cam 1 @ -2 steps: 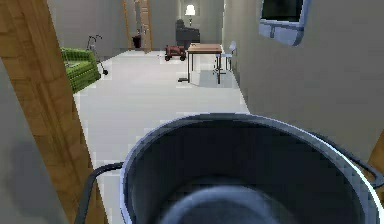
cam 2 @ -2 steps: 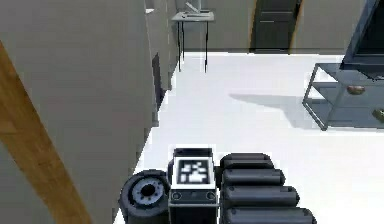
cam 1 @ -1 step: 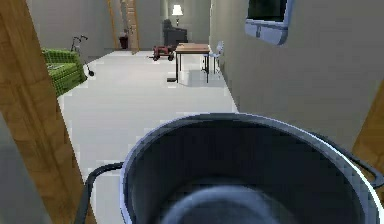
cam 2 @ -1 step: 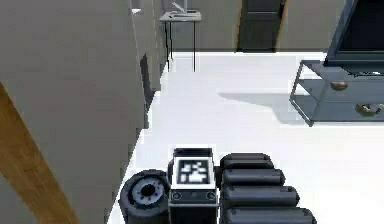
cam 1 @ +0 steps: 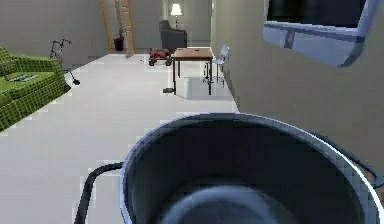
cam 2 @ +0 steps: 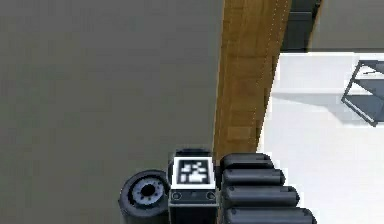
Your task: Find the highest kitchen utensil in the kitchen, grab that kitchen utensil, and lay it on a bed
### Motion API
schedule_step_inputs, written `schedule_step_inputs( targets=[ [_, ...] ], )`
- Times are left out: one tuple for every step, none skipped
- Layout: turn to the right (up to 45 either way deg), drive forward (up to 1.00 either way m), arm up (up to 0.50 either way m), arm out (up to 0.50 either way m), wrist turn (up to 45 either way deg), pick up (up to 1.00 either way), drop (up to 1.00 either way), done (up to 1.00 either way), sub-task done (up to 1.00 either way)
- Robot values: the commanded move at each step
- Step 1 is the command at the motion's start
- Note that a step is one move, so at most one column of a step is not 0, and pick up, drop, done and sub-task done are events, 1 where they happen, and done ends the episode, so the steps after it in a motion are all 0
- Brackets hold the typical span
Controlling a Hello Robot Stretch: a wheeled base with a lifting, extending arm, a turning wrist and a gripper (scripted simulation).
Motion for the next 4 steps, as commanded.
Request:
schedule_step_inputs(
  targets=[
    [-21.0, 0.00, 0.00, 0.00, 0.0, 0.00, 0.00, 0.00, 0.00],
    [0.0, 1.00, 0.00, 0.00, 0.0, 0.00, 0.00, 0.00, 0.00],
    [0.0, 1.00, 0.00, 0.00, 0.0, 0.00, 0.00, 0.00, 0.00],
    [0.0, 1.00, 0.00, 0.00, 0.0, 0.00, 0.00, 0.00, 0.00]
  ],
)
